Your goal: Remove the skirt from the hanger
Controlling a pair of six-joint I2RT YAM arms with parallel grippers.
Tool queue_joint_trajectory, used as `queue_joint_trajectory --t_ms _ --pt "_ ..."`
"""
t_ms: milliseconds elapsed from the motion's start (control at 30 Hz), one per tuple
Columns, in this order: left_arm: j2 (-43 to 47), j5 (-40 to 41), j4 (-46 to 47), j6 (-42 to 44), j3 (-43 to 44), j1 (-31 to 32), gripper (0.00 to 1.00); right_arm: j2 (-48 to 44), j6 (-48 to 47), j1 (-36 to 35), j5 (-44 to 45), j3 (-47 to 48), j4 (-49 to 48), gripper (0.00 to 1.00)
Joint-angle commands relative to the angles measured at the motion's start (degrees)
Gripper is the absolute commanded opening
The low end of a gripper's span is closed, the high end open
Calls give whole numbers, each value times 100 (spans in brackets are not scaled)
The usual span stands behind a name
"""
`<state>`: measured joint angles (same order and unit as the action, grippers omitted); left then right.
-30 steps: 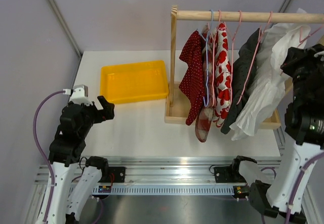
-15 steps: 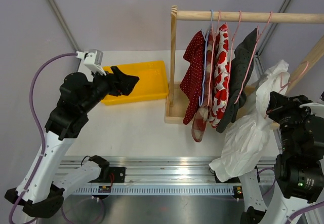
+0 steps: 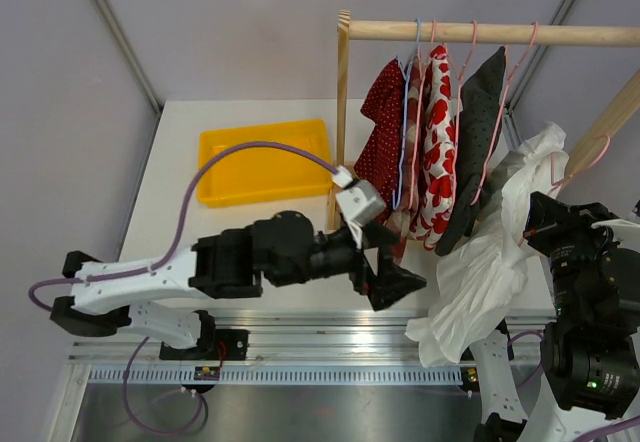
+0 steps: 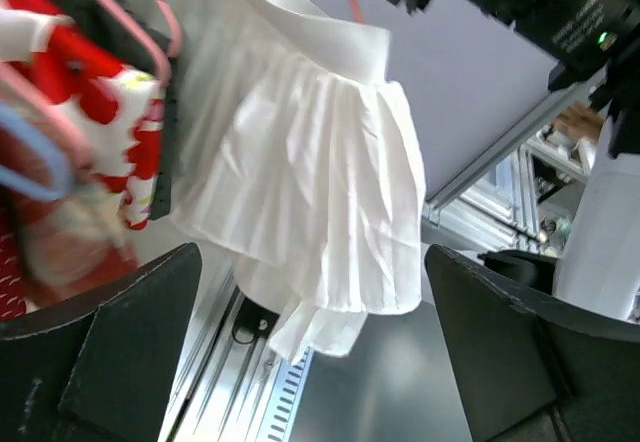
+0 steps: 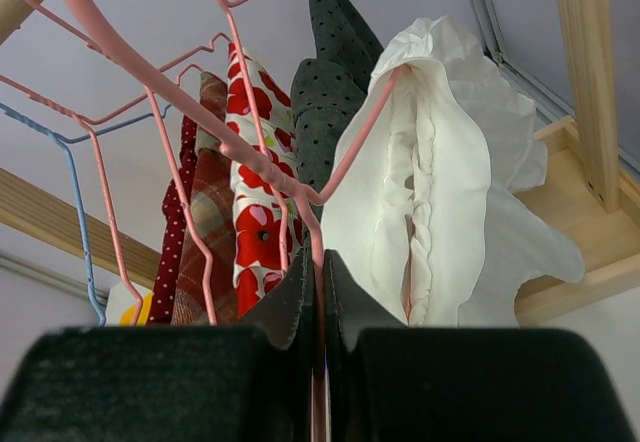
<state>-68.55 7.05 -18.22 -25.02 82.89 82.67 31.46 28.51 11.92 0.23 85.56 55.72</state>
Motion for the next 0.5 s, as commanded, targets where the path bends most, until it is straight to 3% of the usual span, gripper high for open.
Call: queue_joint_trajectory --t_ms 0,133,267,467 --pt "-561 806 476 575 560 538 99 -52 93 -41 -111 40 -325 0" --pt "-1317 1052 635 919 1044 1171 99 -61 93 -41 -120 128 -229 0" --pt "-2142 1315 653 876 1299 1321 99 -26 76 -50 -155 294 -132 0" --pt "-2549 1571 1057 832 1229 1357 99 -53 58 -59 -155 418 -53 0"
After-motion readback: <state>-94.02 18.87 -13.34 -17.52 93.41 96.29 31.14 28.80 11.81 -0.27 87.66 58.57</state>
